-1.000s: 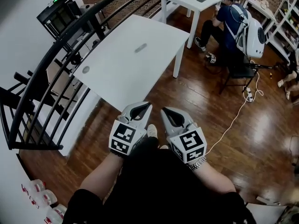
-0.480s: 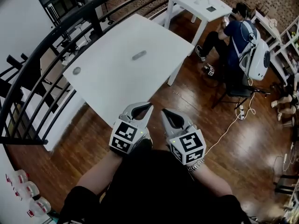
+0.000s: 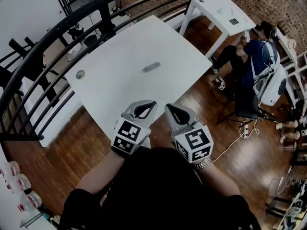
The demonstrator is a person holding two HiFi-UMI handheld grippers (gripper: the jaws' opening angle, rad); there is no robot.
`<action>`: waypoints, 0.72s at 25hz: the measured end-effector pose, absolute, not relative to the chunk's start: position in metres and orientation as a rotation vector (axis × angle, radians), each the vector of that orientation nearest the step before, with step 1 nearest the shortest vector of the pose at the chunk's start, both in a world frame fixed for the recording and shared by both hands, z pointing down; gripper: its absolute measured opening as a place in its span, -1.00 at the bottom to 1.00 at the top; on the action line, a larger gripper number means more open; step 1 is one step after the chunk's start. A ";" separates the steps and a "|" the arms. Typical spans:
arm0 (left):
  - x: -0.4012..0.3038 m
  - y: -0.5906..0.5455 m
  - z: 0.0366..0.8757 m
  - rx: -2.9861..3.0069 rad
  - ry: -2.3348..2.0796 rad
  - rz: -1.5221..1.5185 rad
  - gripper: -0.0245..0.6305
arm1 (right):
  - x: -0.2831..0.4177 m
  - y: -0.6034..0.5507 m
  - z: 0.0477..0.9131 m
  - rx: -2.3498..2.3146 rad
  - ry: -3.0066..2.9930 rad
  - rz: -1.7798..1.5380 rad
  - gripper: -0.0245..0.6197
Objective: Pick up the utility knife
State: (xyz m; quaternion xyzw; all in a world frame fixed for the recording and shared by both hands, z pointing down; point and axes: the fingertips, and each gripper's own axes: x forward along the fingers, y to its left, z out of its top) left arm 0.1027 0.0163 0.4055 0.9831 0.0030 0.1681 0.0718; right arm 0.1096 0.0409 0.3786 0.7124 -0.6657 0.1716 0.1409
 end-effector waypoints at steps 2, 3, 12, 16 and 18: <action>0.100 0.002 0.405 2.951 -0.039 0.492 -0.87 | 0.110 0.023 0.380 2.000 -1.955 0.487 -0.95; 0.098 -0.004 0.406 2.947 -0.062 0.493 -0.87 | 0.110 0.014 0.381 1.970 -1.972 0.485 -0.95; 0.100 -0.061 0.418 2.870 -0.292 0.490 -0.87 | 0.116 -0.052 0.407 1.715 -2.067 0.496 -0.95; 0.115 -0.087 0.432 2.832 -0.394 0.506 -0.87 | 0.134 -0.075 0.429 1.603 -2.097 0.500 -0.95; 0.124 -0.097 0.443 2.794 -0.454 0.524 -0.87 | 0.150 -0.086 0.440 1.540 -2.113 0.495 -0.95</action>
